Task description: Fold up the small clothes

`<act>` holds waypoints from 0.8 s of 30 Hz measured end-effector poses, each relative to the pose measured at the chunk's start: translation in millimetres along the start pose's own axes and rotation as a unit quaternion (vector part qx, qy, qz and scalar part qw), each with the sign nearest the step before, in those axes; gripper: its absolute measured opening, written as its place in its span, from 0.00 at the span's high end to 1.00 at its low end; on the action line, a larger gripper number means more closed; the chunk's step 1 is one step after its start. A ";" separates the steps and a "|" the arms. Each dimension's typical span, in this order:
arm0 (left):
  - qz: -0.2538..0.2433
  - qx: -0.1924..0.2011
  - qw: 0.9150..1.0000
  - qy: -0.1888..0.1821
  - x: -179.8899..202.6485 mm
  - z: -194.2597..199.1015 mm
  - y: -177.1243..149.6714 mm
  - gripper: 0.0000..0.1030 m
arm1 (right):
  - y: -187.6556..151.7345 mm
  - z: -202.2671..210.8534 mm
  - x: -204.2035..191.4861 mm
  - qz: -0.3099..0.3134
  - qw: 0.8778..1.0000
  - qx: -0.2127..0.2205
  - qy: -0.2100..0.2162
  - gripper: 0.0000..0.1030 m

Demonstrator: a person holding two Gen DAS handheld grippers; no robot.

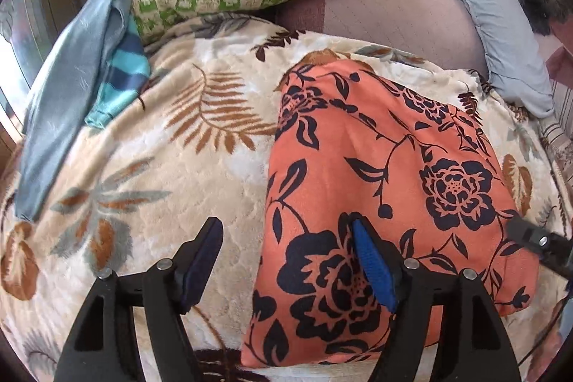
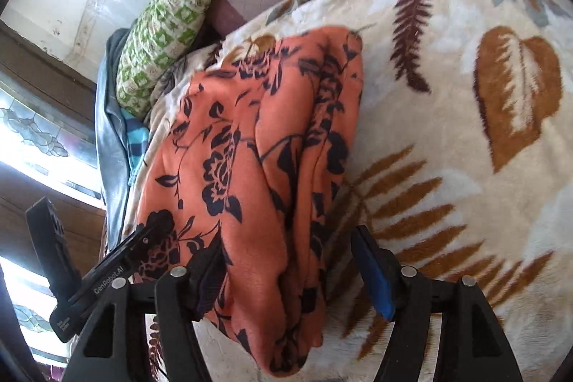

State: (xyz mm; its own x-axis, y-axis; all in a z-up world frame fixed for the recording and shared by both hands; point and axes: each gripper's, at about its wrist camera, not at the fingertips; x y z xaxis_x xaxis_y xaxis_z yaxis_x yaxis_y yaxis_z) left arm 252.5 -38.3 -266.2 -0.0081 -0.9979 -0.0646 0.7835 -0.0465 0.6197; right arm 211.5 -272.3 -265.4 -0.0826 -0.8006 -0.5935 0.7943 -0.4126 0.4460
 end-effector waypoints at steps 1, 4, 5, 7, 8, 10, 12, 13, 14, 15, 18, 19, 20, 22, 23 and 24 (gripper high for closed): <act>-0.005 0.015 1.000 0.016 1.0 7.7 0.7 0.27 | 2.8 12.0 -4.9 0.016 0.999 0.029 -0.012 0.31; -0.006 0.064 0.997 0.043 -3.3 32.0 5.7 0.27 | 5.8 40.8 -25.1 0.074 0.992 0.101 -0.015 0.34; -0.005 0.078 0.996 0.048 -5.1 38.5 6.7 0.25 | 8.4 48.6 -34.2 0.089 0.989 0.117 -0.010 0.47; -0.005 0.097 0.994 0.059 -6.7 46.4 7.2 0.21 | 9.5 51.6 -51.4 0.114 0.985 0.129 -0.013 0.74; -0.009 0.100 0.993 0.064 -5.7 47.4 6.8 0.21 | 9.3 48.9 -57.2 0.121 0.984 0.129 -0.010 0.76; -0.026 0.088 0.993 0.075 -0.8 38.2 6.9 0.21 | 8.6 35.7 -66.2 0.124 0.985 0.123 -0.007 0.78; -0.043 0.064 0.993 0.086 3.0 23.0 4.0 0.21 | 8.5 20.0 -70.2 0.124 0.987 0.104 -0.005 0.78; -0.053 0.054 0.993 0.093 4.7 14.2 1.3 0.21 | 5.1 14.2 -68.4 0.123 0.988 0.093 -0.009 0.78; -0.061 0.046 0.992 0.099 5.7 4.8 -2.2 0.21 | 4.7 4.2 -67.4 0.121 0.989 0.080 -0.022 0.78; -0.065 0.039 0.992 0.101 4.7 -2.2 -5.4 0.21 | 5.7 -8.0 -63.4 0.114 0.991 0.061 -0.036 0.78; -0.060 0.037 0.994 0.078 -0.1 -5.9 -6.2 0.19 | 1.5 -45.1 -34.1 0.079 0.994 -0.001 -0.072 0.77; -0.062 0.037 0.994 0.076 -0.3 -5.8 -4.8 0.19 | 1.6 -47.5 -28.8 0.075 0.995 0.001 -0.067 0.77; -0.064 0.039 0.994 0.077 0.0 -5.7 -3.5 0.19 | 3.5 -45.6 -29.5 0.078 0.995 0.005 -0.065 0.77; -0.063 0.037 0.994 0.076 0.3 -5.4 0.0 0.19 | 7.4 -39.6 -38.6 0.092 0.993 0.010 -0.067 0.77; -0.060 0.037 0.995 0.073 0.5 -4.1 2.2 0.19 | 9.2 -34.6 -43.6 0.103 0.993 0.025 -0.062 0.75; -0.058 0.041 0.995 0.071 0.9 -1.6 4.3 0.19 | 12.3 -29.1 -48.4 0.112 0.991 0.041 -0.056 0.75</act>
State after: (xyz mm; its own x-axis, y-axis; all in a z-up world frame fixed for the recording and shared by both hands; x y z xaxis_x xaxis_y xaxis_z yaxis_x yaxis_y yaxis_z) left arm 256.8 -39.4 -264.9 -0.0025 -0.9692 -0.2464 0.7296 -0.1703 0.6624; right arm 242.7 -226.0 -250.7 0.0211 -0.9177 -0.3967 0.7494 -0.2482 0.6139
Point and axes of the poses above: each gripper's, at about its wrist camera, not at the fingertips, and z roughly against the way its jaws point, x to its right, y to its top, and after that the axes turned 6 degrees about y, right-handed
